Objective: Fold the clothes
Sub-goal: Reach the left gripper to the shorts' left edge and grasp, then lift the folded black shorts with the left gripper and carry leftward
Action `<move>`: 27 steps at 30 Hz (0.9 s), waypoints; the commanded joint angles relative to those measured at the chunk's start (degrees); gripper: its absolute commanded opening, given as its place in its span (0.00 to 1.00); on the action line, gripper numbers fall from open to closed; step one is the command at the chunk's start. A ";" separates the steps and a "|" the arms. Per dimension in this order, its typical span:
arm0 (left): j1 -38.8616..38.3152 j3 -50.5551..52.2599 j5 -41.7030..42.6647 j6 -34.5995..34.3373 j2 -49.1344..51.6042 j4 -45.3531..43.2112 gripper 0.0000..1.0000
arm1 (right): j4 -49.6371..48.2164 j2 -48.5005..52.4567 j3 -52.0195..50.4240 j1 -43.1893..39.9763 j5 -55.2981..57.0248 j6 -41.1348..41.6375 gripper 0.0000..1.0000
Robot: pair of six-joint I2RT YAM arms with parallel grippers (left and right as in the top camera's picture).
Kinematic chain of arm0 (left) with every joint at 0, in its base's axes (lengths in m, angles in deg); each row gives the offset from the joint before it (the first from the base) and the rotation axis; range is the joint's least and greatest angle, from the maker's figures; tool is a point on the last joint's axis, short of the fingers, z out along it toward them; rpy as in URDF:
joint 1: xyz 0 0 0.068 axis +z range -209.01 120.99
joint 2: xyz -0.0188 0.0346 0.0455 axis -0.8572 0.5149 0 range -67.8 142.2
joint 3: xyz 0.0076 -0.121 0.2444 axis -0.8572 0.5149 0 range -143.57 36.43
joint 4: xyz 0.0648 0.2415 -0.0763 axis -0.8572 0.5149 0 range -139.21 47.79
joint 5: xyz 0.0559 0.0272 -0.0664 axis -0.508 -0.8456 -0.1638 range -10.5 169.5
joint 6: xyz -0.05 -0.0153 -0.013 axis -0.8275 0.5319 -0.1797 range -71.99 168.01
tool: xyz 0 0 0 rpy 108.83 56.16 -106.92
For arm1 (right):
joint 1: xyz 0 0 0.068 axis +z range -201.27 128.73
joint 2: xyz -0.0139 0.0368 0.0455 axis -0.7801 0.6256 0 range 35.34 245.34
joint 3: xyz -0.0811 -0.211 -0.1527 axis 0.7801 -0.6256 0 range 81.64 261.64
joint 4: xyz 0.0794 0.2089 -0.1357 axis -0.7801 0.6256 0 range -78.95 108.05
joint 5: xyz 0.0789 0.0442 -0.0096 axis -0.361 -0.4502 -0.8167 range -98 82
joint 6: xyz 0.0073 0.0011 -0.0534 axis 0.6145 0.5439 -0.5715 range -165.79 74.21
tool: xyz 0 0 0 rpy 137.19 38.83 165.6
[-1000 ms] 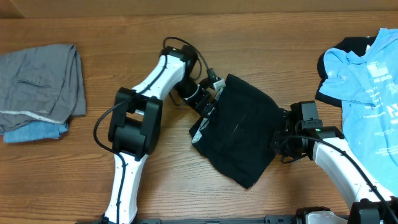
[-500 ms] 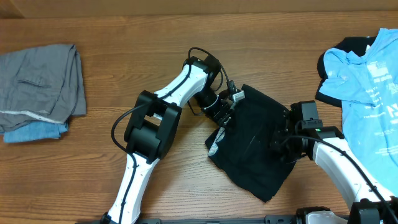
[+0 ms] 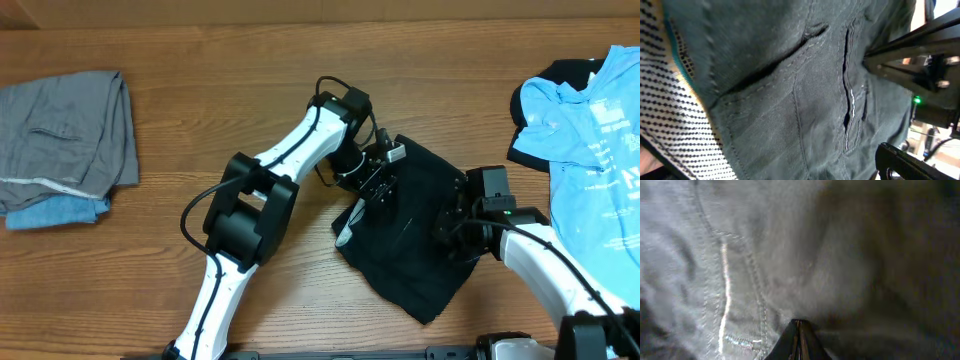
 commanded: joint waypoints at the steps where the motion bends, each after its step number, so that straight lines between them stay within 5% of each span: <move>1: -3.34 1.18 -12.15 -2.34 4.52 -3.30 1.00 | -2.03 4.22 -1.62 -0.04 -1.16 1.55 0.04; 6: -5.66 1.18 -15.47 -4.26 4.52 -4.57 0.93 | -3.74 6.21 -1.62 -0.04 -3.58 1.55 0.04; 8: -6.21 1.18 -14.97 -4.24 4.52 -4.61 0.78 | -3.76 6.21 -1.62 -0.04 -3.76 1.53 0.04; 11: -6.88 1.18 -12.52 -4.24 4.52 -4.52 0.40 | -3.76 6.21 -1.62 -0.04 -3.76 1.53 0.04; 17: -8.41 1.18 -10.38 -4.17 4.52 -4.59 0.08 | -3.76 6.21 -1.62 -0.04 -3.80 1.51 0.04; 22: -7.91 0.96 -10.67 -4.39 3.91 -3.91 0.04 | -2.10 3.82 2.25 -0.04 -6.27 -2.05 0.04; 27: -3.23 -2.80 -12.90 -9.51 -0.22 -1.95 0.04 | 12.70 -7.74 18.27 -1.79 -5.60 -5.20 0.06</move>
